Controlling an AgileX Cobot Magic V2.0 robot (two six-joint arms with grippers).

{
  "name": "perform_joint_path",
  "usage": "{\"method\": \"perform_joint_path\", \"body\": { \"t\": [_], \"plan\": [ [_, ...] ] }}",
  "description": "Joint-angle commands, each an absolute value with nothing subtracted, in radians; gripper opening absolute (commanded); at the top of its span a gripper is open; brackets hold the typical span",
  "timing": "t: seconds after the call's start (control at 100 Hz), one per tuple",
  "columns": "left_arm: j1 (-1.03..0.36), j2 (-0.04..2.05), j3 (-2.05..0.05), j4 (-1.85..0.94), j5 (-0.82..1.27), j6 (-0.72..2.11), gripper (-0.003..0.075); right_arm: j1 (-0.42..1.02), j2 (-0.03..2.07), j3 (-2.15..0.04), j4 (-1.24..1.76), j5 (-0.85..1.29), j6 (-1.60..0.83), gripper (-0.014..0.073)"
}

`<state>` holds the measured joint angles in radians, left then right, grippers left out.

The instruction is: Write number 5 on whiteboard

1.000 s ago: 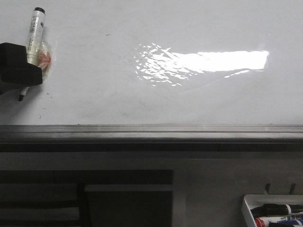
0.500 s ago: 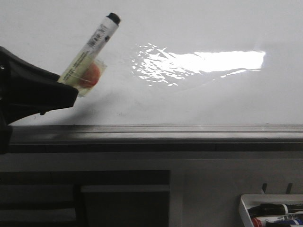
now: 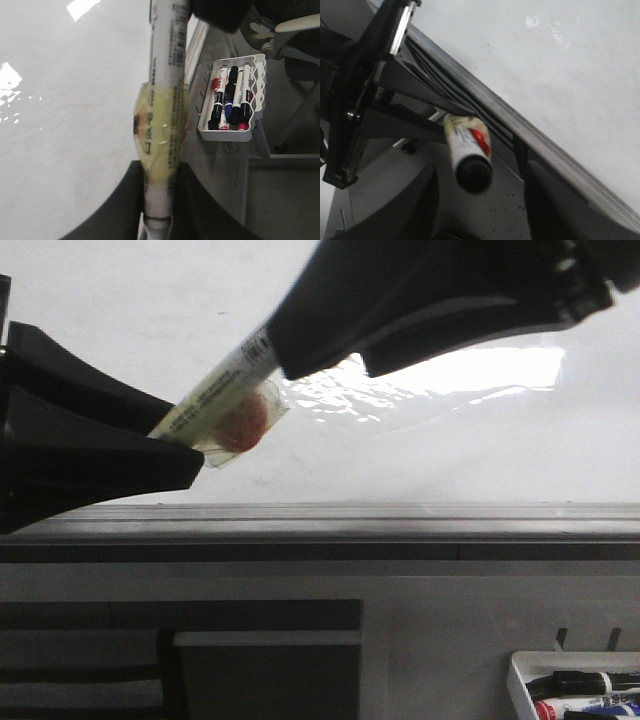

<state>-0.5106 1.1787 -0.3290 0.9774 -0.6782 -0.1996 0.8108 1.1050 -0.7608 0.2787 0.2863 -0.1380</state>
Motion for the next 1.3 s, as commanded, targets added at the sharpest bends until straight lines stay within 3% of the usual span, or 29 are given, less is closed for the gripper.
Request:
{"method": "perform_joint_path", "body": {
  "t": [0.0,0.15,0.22,0.29,0.4,0.5,0.57,0.76,0.83,1.1,1.29],
  "plan": [
    [-0.514,1.161,-0.349,0.946,-0.751,-0.199,-0.002,0.835,1.13,-0.821,0.278,0.208,-0.149,0.0346],
    [-0.514,1.161,-0.349,0.968,-0.76,-0.199,-0.002,0.845,1.166,-0.836,0.278,0.185,-0.149,0.0344],
    [-0.514,1.161,-0.349,0.97,-0.783,-0.199,-0.002,0.845,1.17,-0.838,0.29,0.185,-0.147,0.0304],
    [-0.514,1.161,-0.349,0.972,-0.811,-0.199,-0.002,0.845,1.172,-0.838,0.293,0.185,-0.147,0.0194],
    [-0.514,1.161,-0.349,0.986,-0.84,-0.199,-0.002,0.845,1.172,-0.838,0.293,0.171,-0.147,-0.0072],
    [-0.514,1.161,-0.349,1.059,-0.851,-0.209,-0.0011,0.845,1.172,-0.838,0.295,0.158,-0.147,-0.006],
    [-0.514,1.161,-0.347,1.08,-0.847,-0.26,0.0041,0.845,1.172,-0.838,0.295,0.147,-0.147,-0.0061],
    [-0.514,1.161,-0.347,1.078,-0.847,-0.282,0.0351,0.845,1.172,-0.838,0.295,0.162,-0.147,-0.0061],
    [-0.514,1.161,-0.347,1.078,-0.847,-0.286,0.0414,0.845,1.172,-0.834,0.295,0.17,-0.147,-0.0061],
    [-0.51,1.055,-0.341,1.097,-0.804,-0.454,0.0419,0.791,1.174,-0.853,0.315,0.212,-0.146,-0.0061],
    [-0.51,0.904,-0.331,1.059,-0.575,-0.505,0.0419,0.706,1.174,-0.948,0.319,0.305,-0.156,-0.0061]
  ]
}}
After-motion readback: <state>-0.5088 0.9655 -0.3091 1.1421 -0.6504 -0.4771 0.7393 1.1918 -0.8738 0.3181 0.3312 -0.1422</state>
